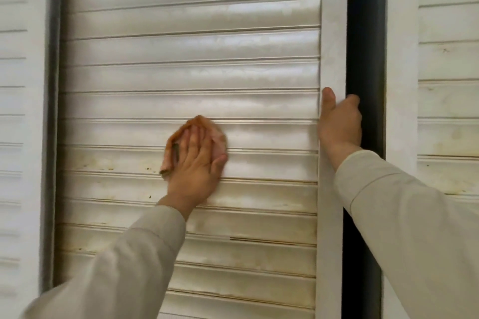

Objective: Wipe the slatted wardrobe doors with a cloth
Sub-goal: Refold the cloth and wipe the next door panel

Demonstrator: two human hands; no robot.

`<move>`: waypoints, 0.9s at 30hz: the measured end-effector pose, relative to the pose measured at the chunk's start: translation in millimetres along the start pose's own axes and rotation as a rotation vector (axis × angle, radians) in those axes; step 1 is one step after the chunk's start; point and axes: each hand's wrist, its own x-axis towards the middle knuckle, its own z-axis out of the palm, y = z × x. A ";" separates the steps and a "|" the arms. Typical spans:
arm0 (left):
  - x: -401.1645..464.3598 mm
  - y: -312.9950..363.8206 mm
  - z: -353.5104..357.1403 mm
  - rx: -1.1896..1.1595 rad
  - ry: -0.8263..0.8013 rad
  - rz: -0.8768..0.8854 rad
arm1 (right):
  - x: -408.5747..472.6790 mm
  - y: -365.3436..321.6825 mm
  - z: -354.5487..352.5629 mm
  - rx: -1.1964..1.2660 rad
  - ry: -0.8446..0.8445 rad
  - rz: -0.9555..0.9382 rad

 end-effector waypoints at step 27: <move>-32.8 -183.8 -52.9 0.048 -0.263 -0.274 | -74.2 -59.7 123.0 -0.644 -0.061 -0.556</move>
